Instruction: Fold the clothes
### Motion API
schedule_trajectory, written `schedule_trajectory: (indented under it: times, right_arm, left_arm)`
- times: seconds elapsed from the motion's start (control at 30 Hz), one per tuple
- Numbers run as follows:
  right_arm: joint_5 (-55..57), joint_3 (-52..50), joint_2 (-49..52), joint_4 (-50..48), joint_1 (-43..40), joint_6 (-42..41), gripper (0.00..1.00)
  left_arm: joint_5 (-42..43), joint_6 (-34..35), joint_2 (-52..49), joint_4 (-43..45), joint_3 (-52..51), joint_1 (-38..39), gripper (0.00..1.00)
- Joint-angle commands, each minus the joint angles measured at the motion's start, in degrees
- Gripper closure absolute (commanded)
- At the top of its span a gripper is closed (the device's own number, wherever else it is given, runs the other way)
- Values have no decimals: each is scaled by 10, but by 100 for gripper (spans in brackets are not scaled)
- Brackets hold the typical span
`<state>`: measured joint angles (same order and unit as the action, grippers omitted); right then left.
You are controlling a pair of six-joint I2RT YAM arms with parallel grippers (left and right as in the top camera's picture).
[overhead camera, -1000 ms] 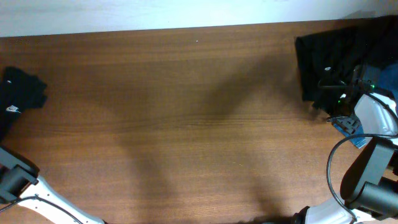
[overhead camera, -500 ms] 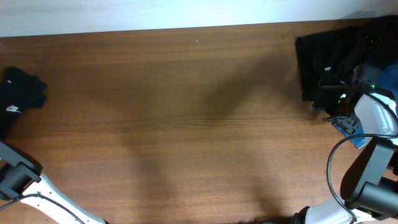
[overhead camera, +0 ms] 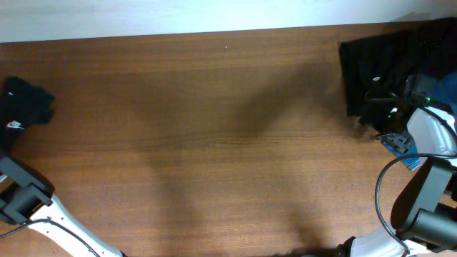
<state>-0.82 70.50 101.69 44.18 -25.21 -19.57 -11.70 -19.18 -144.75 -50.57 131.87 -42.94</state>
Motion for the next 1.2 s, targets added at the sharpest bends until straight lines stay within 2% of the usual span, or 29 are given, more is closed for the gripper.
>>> schedule_trajectory:
  times: [0.0, 0.27, 0.63, 0.77, 0.87, 0.97, 1.17]
  right_arm:
    - [11, 7, -7, 0, -3, -7, 1]
    - [11, 7, -7, 0, -3, -7, 1]
    - [11, 7, -7, 0, -3, -7, 1]
    - [11, 7, -7, 0, -3, -7, 1]
    - [11, 7, -7, 0, -3, -7, 1]
    - [11, 7, -7, 0, -3, -7, 1]
    - [11, 7, -7, 0, -3, -7, 1]
  left_arm:
    - [-27, -16, 20, 7, -8, -19, 99]
    - [-27, -15, 13, 14, -32, -34, 99]
    - [-21, -10, 12, 66, -131, -37, 99]
    - [-20, 39, 12, 68, -184, -40, 99]
    - [18, 70, 13, 52, -214, -37, 100]
    - [60, 96, 13, 14, -218, -27, 100]
    - [64, 153, 49, -47, -217, 9, 99]
